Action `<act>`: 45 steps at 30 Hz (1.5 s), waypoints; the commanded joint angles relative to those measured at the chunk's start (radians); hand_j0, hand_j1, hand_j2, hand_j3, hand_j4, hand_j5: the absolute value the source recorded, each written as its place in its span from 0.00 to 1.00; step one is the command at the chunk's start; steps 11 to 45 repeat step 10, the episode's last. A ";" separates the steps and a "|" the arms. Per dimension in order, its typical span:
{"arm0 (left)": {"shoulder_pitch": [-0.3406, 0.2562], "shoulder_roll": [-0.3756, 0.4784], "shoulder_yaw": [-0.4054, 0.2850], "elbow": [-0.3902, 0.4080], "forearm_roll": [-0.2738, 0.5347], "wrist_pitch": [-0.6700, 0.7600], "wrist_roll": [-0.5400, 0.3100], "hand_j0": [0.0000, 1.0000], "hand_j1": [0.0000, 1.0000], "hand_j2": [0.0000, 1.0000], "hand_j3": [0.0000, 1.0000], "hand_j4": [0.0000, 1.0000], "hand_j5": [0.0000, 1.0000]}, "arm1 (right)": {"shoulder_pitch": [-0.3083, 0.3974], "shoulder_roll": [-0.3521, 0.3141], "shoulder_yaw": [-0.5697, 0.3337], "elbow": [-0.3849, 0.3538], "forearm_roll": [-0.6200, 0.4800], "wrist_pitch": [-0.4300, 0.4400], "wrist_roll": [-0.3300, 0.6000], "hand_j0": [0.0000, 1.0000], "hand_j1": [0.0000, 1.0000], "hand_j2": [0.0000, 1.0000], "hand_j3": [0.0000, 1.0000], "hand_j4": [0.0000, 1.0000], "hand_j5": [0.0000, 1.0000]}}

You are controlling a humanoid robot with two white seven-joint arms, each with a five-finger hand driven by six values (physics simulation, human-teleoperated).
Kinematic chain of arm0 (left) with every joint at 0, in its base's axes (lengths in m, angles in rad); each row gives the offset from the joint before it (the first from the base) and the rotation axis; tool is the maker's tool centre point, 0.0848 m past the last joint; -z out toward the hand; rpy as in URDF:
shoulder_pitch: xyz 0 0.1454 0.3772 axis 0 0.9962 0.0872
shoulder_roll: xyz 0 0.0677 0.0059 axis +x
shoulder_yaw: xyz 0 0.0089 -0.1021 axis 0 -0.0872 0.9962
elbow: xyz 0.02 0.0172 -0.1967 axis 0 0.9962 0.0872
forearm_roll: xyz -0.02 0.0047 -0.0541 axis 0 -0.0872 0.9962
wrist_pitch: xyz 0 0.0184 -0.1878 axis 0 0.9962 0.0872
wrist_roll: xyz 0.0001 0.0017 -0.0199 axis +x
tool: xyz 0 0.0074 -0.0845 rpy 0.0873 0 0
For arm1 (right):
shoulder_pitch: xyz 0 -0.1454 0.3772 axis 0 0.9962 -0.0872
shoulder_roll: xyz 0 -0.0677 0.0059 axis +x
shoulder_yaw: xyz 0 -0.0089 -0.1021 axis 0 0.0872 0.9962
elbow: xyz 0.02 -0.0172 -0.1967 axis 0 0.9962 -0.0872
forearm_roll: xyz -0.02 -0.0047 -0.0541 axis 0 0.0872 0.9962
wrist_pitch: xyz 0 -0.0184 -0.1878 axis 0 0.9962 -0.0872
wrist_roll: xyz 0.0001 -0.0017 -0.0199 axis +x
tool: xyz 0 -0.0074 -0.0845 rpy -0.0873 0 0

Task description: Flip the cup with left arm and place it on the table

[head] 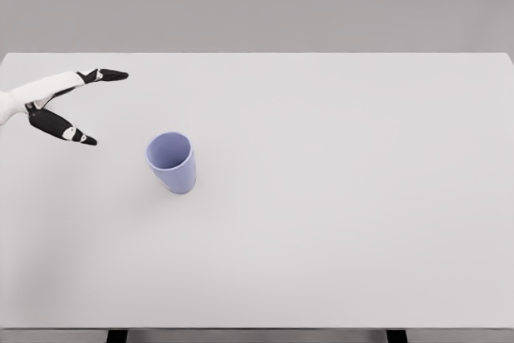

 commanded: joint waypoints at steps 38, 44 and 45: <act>-0.008 0.018 -0.010 0.012 -0.131 0.002 0.000 1.00 1.00 1.00 1.00 1.00 1.00 | 0.002 0.000 0.000 0.000 0.000 0.000 0.000 1.00 1.00 1.00 1.00 1.00 1.00; -0.008 0.018 -0.010 0.012 -0.131 0.002 0.000 1.00 1.00 1.00 1.00 1.00 1.00 | 0.002 0.000 0.000 0.000 0.000 0.000 0.000 1.00 1.00 1.00 1.00 1.00 1.00; -0.008 0.018 -0.010 0.012 -0.131 0.002 0.000 1.00 1.00 1.00 1.00 1.00 1.00 | 0.002 0.000 0.000 0.000 0.000 0.000 0.000 1.00 1.00 1.00 1.00 1.00 1.00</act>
